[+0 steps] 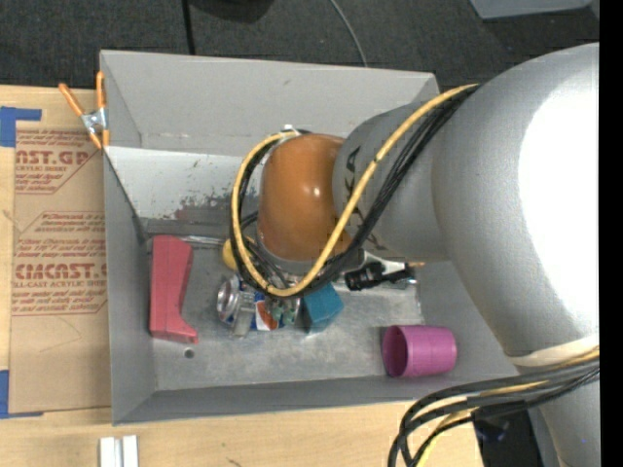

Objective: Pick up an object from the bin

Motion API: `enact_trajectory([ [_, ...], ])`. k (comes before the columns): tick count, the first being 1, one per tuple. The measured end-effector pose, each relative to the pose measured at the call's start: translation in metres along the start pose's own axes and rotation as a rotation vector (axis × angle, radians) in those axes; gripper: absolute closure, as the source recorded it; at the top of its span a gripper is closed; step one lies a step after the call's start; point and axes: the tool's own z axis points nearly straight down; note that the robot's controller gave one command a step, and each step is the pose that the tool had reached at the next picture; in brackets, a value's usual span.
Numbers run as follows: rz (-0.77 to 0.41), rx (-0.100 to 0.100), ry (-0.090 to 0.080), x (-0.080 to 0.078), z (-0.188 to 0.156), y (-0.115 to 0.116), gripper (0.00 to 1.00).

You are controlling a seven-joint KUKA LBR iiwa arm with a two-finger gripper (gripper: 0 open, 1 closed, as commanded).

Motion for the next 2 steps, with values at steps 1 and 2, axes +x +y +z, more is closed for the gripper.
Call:
enact_trajectory([
  [1, 0.005, 0.009, 0.013, -0.006, -0.017, -0.005, 1.0],
  [2, 0.015, -0.005, -0.011, -0.015, -0.045, 0.0, 1.0],
])
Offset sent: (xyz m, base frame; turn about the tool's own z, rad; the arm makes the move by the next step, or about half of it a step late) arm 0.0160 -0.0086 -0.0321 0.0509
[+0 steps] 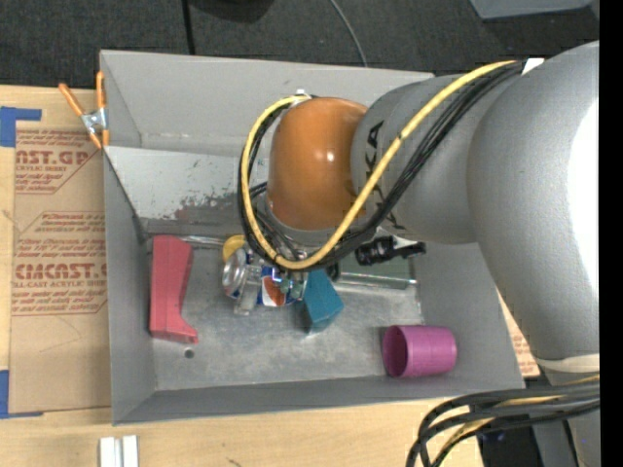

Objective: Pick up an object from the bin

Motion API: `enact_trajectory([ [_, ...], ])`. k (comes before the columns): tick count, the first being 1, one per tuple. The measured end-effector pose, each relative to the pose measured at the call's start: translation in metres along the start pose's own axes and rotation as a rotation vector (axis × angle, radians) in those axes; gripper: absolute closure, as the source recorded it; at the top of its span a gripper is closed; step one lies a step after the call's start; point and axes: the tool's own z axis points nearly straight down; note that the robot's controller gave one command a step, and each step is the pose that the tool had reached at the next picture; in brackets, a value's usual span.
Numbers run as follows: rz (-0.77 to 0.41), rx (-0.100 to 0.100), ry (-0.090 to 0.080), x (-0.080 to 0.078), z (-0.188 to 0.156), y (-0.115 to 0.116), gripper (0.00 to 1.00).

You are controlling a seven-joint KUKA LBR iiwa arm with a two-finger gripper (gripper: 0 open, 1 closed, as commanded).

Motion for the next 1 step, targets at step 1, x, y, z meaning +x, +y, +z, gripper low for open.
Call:
enact_trajectory([
  [1, 0.028, 0.008, 0.014, -0.0078, 0.0642, -0.004, 1.0],
])
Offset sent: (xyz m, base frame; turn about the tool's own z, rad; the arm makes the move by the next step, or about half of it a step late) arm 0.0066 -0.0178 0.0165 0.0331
